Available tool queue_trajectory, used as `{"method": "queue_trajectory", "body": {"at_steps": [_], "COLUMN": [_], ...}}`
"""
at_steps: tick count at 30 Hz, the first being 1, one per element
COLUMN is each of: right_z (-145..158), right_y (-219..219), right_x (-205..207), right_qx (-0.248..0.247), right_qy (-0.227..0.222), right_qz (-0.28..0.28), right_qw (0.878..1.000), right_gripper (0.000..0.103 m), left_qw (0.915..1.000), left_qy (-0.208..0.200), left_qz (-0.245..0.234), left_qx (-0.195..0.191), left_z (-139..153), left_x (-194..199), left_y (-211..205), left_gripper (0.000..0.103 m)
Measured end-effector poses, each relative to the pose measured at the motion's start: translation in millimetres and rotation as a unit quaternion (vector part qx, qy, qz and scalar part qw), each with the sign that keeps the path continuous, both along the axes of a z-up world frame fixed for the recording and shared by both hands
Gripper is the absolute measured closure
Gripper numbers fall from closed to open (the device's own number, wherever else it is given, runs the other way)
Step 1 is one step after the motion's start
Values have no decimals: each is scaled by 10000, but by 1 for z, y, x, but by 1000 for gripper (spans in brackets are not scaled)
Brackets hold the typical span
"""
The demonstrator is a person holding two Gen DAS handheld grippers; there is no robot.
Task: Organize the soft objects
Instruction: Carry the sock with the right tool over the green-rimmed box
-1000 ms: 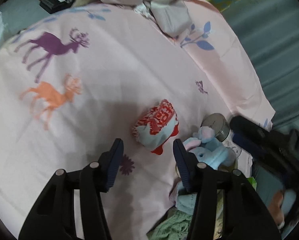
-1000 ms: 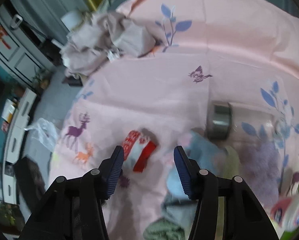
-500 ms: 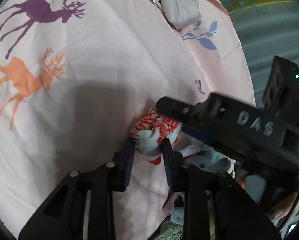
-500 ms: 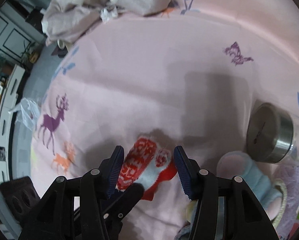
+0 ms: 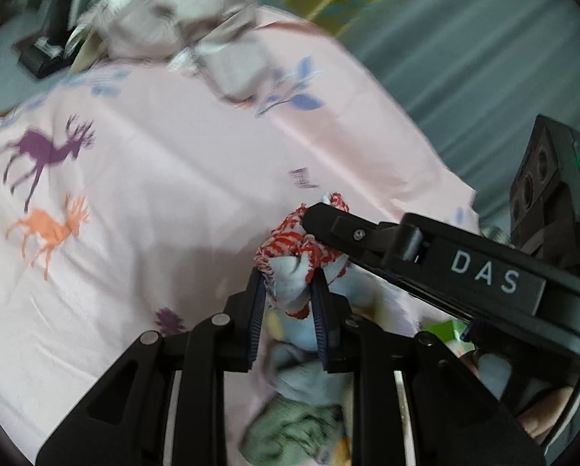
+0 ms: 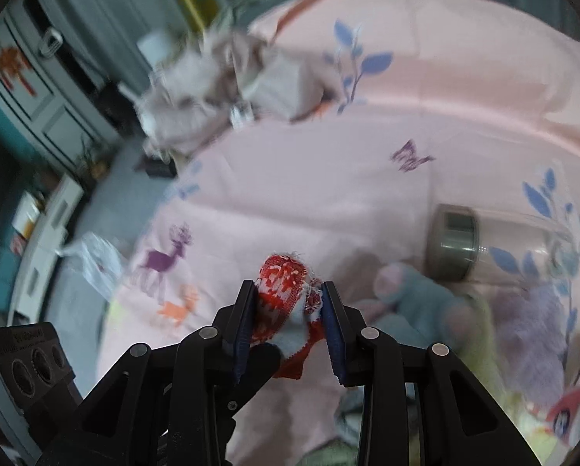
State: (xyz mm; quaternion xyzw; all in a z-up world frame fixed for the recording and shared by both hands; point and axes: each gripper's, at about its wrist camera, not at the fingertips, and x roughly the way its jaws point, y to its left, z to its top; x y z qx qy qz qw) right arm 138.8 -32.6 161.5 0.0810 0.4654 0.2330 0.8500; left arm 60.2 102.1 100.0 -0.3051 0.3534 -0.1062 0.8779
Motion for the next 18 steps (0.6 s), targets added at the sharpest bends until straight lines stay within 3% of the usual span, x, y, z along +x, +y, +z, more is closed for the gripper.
{"method": "queue_trajectory", "body": {"at_steps": [8,18], "right_z": [21,32], "right_y": [-67,-168], "right_x": [-72,-137], "right_qx": [672,1006], "right_qy": [-550,-951], "right_qz": [-705,-1655], "right_qw": [9937,9764], "right_gripper": [68,68], "left_qw": [9936,9704], "left_qy": [-641,-1236], "left_qz": [-794,-1757], "left_qx": [490,1105], "left_z": [40,64], "left_x": [-36,-81], "left_y": [-51,-142], "left_gripper": [82,81]}}
